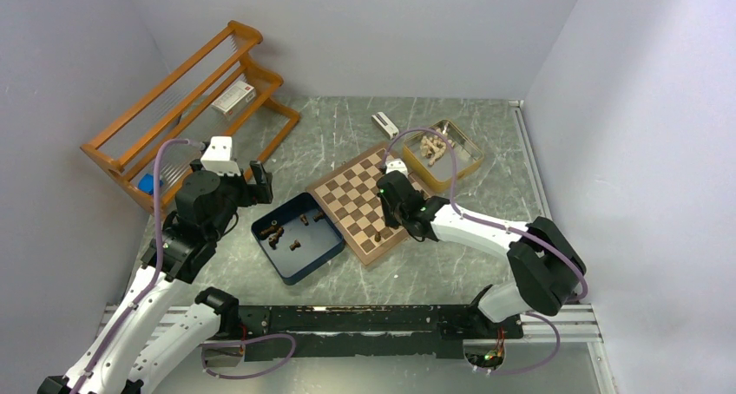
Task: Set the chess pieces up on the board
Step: Place the chess piece on the chessboard.
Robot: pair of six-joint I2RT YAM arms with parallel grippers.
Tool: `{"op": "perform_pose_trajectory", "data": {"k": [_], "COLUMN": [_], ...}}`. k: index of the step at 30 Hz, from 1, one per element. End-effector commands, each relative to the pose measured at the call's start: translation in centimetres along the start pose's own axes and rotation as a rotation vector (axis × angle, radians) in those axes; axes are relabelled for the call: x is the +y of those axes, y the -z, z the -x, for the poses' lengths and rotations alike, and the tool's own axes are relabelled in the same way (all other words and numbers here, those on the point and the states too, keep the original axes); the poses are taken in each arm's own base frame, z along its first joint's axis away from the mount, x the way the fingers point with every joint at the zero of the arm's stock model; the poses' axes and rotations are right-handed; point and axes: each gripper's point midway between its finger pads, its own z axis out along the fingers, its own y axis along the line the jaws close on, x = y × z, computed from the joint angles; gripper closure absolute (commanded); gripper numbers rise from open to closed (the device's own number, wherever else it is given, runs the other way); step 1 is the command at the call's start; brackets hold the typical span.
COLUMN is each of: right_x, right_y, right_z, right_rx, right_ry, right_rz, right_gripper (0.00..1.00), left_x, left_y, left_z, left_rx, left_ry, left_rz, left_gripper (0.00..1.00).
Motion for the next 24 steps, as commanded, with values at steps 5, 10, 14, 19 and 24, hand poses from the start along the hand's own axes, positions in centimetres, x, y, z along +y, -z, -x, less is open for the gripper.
{"op": "perform_pose_trajectory", "data": {"k": [5,10,14,19,24], "right_x": [-0.06,-0.01,0.04,0.03,0.00], "right_y": [-0.17,-0.16,-0.27,-0.38,-0.44], "right_z": [1.07,1.31,1.25,1.18,1.14], "right_rx": [-0.013,-0.016,-0.009,-0.002,0.005], "right_ry": [0.004,0.003,0.007,0.008,0.012], "right_rz": [-0.017,-0.018,-0.018,-0.021,-0.026], "right_gripper": [0.83,0.82,0.82,0.81,0.81], "left_x": [-0.01,0.04,0.11,0.21,0.28], "left_y": [-0.14,-0.10,-0.08,0.01,0.08], "left_z": [0.77,0.78,0.78,0.86,0.94], "left_rx": [-0.035,-0.035,-0.036,-0.039,-0.042], "left_ry": [0.000,-0.001,0.001,-0.001,0.001], "left_rz": [-0.002,0.000,0.004,0.007,0.011], "left_gripper": [0.03,0.03,0.03,0.03,0.03]}}
